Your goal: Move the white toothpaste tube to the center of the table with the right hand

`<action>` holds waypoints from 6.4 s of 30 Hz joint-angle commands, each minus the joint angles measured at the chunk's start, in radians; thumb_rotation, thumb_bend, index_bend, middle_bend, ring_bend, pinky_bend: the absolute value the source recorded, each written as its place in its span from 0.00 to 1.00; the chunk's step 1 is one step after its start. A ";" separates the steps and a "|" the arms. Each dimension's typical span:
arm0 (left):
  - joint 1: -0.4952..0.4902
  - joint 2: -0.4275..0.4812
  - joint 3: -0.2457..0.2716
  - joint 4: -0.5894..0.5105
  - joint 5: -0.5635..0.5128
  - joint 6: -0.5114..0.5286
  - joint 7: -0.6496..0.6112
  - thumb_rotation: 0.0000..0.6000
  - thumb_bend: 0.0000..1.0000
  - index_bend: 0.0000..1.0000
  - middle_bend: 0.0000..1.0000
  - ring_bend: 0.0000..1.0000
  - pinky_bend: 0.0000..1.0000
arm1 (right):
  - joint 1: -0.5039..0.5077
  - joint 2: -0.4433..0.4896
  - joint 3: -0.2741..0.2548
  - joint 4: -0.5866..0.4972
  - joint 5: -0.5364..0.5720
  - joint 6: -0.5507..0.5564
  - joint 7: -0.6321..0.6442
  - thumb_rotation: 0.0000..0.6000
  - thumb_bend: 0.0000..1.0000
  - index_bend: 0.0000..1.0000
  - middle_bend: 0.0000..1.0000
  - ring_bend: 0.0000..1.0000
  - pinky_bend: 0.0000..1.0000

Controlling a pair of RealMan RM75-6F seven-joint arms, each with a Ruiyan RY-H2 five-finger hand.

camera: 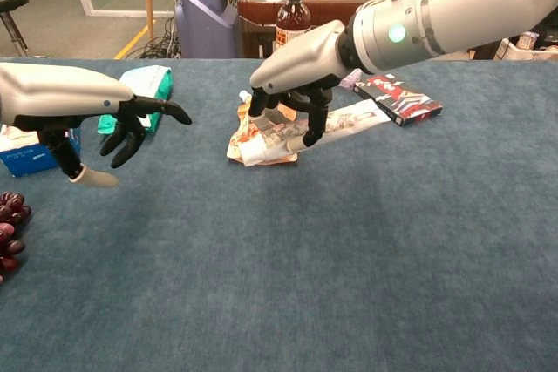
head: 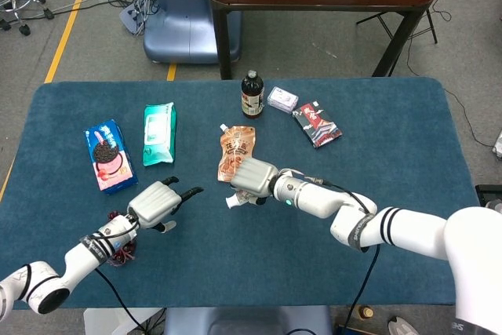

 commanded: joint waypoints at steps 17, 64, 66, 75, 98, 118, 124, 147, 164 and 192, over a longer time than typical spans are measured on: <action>-0.081 -0.030 0.023 -0.046 -0.070 -0.029 0.097 1.00 0.25 0.07 0.59 0.55 0.11 | 0.068 -0.075 -0.010 0.072 0.102 -0.014 -0.058 1.00 0.88 0.90 0.79 0.68 0.43; -0.137 -0.061 0.107 -0.028 -0.135 -0.040 0.138 1.00 0.25 0.13 0.59 0.54 0.11 | 0.067 -0.065 -0.015 0.014 0.109 0.100 -0.066 1.00 0.91 0.94 0.82 0.74 0.43; -0.139 -0.064 0.108 -0.024 -0.137 -0.041 0.137 1.00 0.25 0.13 0.59 0.54 0.11 | 0.065 -0.061 -0.015 0.009 0.107 0.103 -0.061 1.00 0.91 0.94 0.82 0.74 0.43; -0.145 -0.072 0.114 -0.015 -0.136 -0.042 0.131 1.00 0.25 0.13 0.59 0.54 0.11 | 0.052 -0.046 -0.009 -0.007 0.088 0.121 -0.026 1.00 0.91 0.95 0.83 0.75 0.43; -0.159 -0.083 0.125 -0.007 -0.153 -0.048 0.134 1.00 0.25 0.13 0.59 0.54 0.11 | 0.027 -0.025 -0.001 -0.028 0.008 0.158 0.097 1.00 0.91 0.96 0.84 0.77 0.43; -0.161 -0.074 0.134 -0.013 -0.152 -0.037 0.137 1.00 0.25 0.13 0.59 0.54 0.11 | -0.008 -0.032 0.001 -0.017 -0.011 0.219 0.142 1.00 0.91 0.96 0.84 0.78 0.43; -0.150 -0.033 0.143 -0.034 -0.158 -0.024 0.150 1.00 0.25 0.13 0.59 0.54 0.11 | -0.055 -0.041 -0.013 -0.002 -0.011 0.272 0.166 1.00 0.90 0.96 0.84 0.77 0.43; -0.088 0.076 0.152 -0.077 -0.209 0.045 0.161 1.00 0.25 0.13 0.59 0.54 0.11 | -0.172 -0.233 -0.054 0.203 -0.081 0.444 0.241 1.00 0.32 0.77 0.67 0.61 0.42; -0.055 0.090 0.136 -0.068 -0.200 0.078 0.126 1.00 0.25 0.13 0.59 0.54 0.11 | -0.227 -0.061 -0.015 0.053 -0.015 0.464 0.129 1.00 0.22 0.06 0.29 0.36 0.35; 0.382 -0.002 0.115 0.091 -0.224 0.695 0.059 1.00 0.25 0.12 0.32 0.34 0.11 | -0.828 0.290 -0.154 -0.259 0.131 0.999 -0.053 1.00 0.09 0.06 0.21 0.22 0.31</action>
